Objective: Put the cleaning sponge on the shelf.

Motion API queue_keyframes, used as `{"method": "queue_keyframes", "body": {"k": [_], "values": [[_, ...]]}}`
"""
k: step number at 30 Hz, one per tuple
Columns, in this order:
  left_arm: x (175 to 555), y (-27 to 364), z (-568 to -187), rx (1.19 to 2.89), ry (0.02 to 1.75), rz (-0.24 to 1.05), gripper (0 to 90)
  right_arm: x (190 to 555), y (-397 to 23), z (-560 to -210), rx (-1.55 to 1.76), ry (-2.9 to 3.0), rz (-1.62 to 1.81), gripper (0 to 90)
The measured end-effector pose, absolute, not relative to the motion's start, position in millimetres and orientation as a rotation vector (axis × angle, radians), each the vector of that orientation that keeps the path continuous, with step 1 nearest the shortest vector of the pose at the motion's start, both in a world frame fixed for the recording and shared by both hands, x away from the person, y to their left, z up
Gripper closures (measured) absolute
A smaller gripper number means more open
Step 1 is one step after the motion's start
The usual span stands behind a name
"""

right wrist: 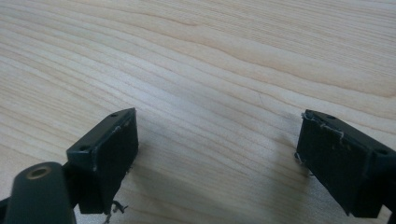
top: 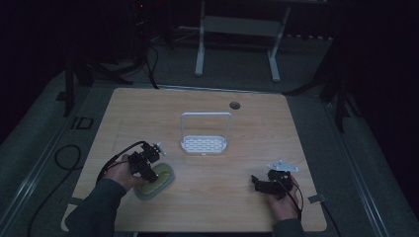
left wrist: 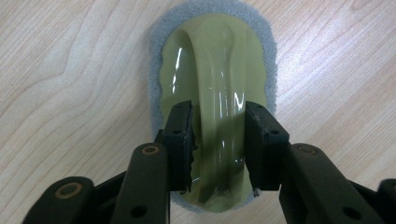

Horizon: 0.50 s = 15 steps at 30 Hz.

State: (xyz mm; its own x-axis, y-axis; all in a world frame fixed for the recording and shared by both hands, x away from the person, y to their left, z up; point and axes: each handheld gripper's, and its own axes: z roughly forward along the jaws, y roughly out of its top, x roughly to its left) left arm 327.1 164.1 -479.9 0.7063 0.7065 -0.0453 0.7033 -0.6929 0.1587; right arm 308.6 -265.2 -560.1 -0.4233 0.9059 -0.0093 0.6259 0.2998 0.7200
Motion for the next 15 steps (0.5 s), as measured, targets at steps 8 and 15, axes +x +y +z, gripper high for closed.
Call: {"method": "queue_keyframes", "body": {"k": [8, 15], "values": [[330.8, 162.2, -480.4, 2.767, 1.150, 0.005, 65.2, 308.6, -265.2, -560.0, 1.367, 2.158, 0.909, 12.4], [333.5, 158.6, -480.5, 2.795, 1.129, -0.012, 68.8, 308.6, -265.2, -560.1, 1.367, 2.157, 0.910, 12.4]]}}
